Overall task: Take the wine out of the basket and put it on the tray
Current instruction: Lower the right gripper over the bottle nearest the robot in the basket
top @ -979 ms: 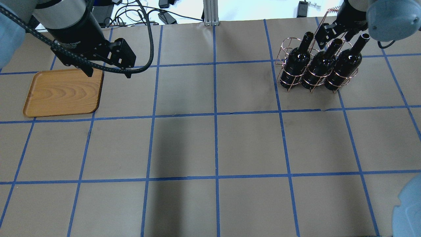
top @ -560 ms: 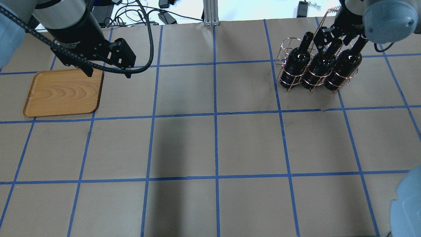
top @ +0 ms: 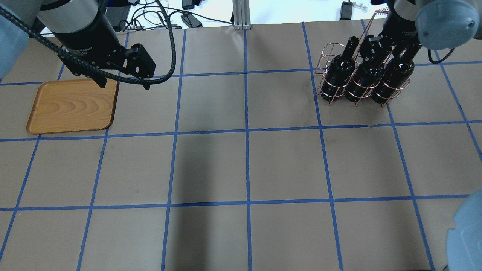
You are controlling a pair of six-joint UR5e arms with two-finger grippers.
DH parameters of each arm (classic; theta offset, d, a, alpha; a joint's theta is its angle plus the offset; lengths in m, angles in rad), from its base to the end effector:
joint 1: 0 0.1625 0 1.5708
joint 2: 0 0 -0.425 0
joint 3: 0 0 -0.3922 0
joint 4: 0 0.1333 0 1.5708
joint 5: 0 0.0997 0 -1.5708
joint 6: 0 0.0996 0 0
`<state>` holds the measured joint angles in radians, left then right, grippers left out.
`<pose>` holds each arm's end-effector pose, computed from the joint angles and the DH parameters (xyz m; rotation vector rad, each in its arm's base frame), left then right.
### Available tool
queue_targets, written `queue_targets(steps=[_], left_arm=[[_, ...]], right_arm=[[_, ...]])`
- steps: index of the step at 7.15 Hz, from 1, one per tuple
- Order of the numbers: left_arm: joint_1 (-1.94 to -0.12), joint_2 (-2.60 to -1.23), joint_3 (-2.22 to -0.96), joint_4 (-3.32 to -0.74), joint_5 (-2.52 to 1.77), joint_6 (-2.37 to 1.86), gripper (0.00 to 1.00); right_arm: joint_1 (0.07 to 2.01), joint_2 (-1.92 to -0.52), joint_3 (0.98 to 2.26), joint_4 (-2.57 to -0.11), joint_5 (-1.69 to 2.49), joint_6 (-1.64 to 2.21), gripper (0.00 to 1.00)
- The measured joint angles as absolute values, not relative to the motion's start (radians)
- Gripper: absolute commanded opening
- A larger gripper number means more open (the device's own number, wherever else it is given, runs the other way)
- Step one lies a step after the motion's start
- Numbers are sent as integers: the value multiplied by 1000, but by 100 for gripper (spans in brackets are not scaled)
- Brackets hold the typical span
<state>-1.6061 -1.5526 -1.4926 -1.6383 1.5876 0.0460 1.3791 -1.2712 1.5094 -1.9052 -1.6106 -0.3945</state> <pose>-0.1487 -0.4802 0.5285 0.1266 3.1217 -0.0450 0.0097 -0.6287 0.3865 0.3082 -3.0578 0.1240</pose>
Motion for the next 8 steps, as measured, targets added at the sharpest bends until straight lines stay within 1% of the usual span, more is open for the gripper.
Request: queue_targets(steps=[1,2,3,4,6,7,8], left_arm=[[-1606,-1553,-1493,-1638,1587,46,100],[-1606,-1552,-1493,-1638,1587,46,100],[-1606,-1552,-1493,-1638,1587,46,100],[-1606,-1552,-1493,-1638,1588,46,100],[-1606,-1552,-1493,-1638,1587,46,100],[-1606,-1552,-1493,-1638,1587,46,100],[-1606,-1552,-1493,-1638,1588,46,100]], right_arm=[[1379,-1273,1509,-1898,-1611,-394,47],[1379,-1274,1509,-1894,-1612,-394,35],[1379,-1274,1509,-1894,-1612,-395,14],[1379,-1275,1509,-1895,-1613,-397,1],[1379,-1275,1506,-1904,-1616,-407,0],[1379,-1276,1503,-1906,-1618,-408,66],[1379,-1276,1500,-1908,-1619,-405,85]])
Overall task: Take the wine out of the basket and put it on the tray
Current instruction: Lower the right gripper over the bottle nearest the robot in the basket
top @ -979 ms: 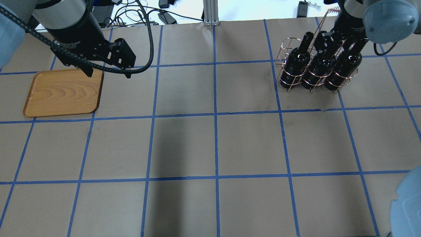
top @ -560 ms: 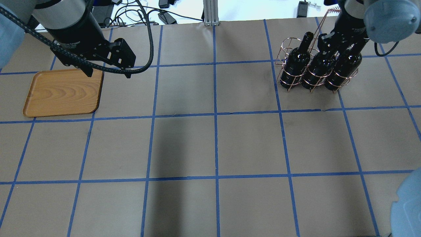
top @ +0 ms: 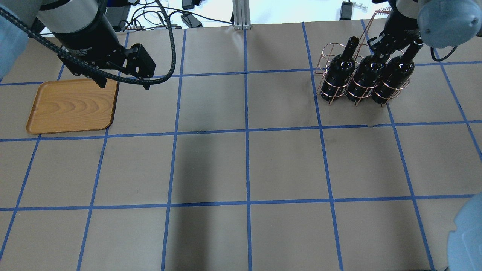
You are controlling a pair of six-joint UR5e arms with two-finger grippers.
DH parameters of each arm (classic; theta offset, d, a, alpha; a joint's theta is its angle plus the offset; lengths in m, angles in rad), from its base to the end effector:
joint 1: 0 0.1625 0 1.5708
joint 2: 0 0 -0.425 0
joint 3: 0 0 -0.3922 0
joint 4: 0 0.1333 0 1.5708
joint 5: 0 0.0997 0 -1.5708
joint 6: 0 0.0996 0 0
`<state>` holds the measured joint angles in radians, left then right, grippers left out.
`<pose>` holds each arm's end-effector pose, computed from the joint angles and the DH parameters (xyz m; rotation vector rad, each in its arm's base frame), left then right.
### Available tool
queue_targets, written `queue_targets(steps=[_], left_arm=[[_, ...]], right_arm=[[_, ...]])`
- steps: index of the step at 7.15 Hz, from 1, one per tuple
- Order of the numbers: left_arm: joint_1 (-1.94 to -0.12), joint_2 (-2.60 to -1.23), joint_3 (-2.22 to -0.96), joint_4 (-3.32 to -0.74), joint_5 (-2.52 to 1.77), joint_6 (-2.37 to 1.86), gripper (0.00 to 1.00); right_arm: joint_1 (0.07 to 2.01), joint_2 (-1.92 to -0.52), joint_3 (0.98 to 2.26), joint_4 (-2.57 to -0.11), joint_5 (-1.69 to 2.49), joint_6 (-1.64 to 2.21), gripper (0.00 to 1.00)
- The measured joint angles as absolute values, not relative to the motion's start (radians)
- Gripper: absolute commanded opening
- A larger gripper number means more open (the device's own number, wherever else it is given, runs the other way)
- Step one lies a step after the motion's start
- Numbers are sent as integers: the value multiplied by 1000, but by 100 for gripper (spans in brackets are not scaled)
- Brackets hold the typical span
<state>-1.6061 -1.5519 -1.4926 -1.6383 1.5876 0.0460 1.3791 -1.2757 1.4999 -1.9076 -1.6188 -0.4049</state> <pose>-0.1487 -0.4800 0.5289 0.1266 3.1217 -0.0461 0.0088 -0.6294 0.3943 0.3214 -3.0424 0.1432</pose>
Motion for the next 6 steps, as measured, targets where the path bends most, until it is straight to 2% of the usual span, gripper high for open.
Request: queue_targets(steps=[2,4,6], left_arm=[[-1606,-1551,-1493,-1638,1588,46,100],[-1606,-1550,-1493,-1638,1588,46,100],[-1606,-1549,-1493,-1639,1588,46,100]], right_arm=[[1379,-1276,1498,-1925,-1616,-399,87],[1379,-1275,1495,-1968,-1615,-406,85],[1379,-1270,1493,-2009,-1615,-408,73]])
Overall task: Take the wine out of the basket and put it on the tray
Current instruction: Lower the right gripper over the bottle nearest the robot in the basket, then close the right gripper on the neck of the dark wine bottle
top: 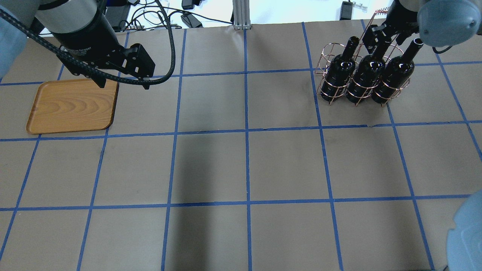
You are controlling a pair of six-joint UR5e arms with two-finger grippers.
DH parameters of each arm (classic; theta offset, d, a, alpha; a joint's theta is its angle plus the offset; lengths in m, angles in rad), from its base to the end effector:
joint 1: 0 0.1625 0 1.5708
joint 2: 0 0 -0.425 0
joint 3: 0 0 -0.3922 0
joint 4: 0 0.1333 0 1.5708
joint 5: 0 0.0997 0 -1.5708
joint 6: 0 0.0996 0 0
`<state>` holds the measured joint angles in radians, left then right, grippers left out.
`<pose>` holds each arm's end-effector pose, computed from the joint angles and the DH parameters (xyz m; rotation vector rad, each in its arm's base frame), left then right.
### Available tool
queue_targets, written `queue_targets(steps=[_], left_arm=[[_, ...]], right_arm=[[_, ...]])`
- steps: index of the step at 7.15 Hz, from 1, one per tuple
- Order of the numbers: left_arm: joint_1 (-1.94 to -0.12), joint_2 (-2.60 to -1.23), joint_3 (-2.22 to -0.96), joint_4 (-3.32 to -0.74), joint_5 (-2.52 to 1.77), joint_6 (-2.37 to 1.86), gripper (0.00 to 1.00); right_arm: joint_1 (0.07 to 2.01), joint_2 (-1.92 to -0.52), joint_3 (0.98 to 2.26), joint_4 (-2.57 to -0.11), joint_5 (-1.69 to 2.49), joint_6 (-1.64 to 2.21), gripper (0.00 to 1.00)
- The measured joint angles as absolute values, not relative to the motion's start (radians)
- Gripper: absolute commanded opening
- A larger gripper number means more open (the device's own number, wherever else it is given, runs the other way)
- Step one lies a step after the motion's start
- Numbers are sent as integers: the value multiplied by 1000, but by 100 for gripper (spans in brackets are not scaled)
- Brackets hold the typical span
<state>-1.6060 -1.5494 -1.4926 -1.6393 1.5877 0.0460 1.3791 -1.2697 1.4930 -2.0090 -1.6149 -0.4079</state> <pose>-0.1486 -0.4790 0.5300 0.1264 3.1216 -0.0484 0.0071 -0.6402 0.4056 0.3189 -3.0054 0.2918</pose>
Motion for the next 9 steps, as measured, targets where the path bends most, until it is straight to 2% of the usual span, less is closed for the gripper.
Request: queue_targets(steps=[1,9], left_arm=[[-1606,-1549,-1493,-1640,1588,46,100],[-1606,-1549,-1493,-1639,1588,46,100]], right_arm=[[1379,-1268,1493,-2015,-1613,-404,67],[1350,-1254,1493,-2019,-1601,-377,67]])
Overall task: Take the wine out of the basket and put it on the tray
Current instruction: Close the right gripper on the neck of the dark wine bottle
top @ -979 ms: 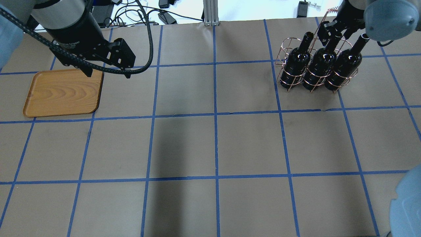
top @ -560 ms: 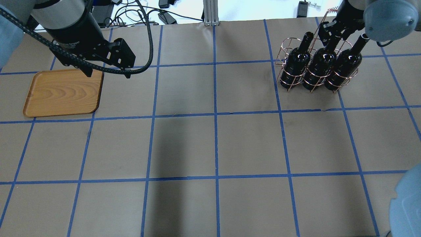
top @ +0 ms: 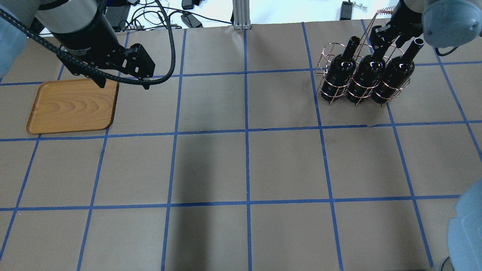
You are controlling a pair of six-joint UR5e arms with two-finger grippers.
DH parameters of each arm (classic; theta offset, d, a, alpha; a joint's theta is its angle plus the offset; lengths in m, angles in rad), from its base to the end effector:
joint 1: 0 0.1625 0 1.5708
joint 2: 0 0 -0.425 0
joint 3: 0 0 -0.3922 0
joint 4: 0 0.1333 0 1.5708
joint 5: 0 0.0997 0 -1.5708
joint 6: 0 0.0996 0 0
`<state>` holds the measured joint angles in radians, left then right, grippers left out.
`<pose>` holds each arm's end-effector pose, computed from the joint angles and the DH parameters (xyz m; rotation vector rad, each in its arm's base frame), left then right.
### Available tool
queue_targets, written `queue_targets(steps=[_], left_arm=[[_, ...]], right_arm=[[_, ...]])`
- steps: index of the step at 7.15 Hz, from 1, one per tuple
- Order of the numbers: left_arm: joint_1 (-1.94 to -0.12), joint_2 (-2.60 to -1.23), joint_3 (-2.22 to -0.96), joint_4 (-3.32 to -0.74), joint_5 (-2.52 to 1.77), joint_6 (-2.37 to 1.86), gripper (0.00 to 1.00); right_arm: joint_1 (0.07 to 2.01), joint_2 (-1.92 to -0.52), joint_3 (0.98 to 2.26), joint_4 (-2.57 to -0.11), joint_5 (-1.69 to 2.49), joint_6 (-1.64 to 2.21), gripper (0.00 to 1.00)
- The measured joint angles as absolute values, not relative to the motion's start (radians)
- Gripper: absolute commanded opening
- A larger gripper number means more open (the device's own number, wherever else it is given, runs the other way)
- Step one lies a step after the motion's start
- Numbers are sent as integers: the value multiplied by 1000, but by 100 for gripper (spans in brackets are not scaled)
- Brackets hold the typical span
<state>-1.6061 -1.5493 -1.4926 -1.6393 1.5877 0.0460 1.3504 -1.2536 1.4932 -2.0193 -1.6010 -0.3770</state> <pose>-0.1486 -0.4789 0.5300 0.1266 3.1216 -0.0486 -0.0110 -0.6449 0.3965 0.2328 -3.0287 0.2908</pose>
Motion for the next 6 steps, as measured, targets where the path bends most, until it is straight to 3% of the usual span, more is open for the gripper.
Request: queue_targets(steps=[1,3,4,6], left_arm=[[-1606,-1549,-1493,-1639,1588,46,100],[-1606,-1549,-1493,-1638,1588,46,100],[-1606,-1549,-1493,-1638,1588,46,100],[-1606,-1549,-1493,-1639,1588,46,100]], right_arm=[[1349,-1253,1493,-2019,-1592,-373,67],[1348,-1253,1493,-2019,-1568,-348,58],[1348,-1253,1493,-2018,-1564,-341,48],[1348,-1249,1494,-2014,-1564,-337,42]])
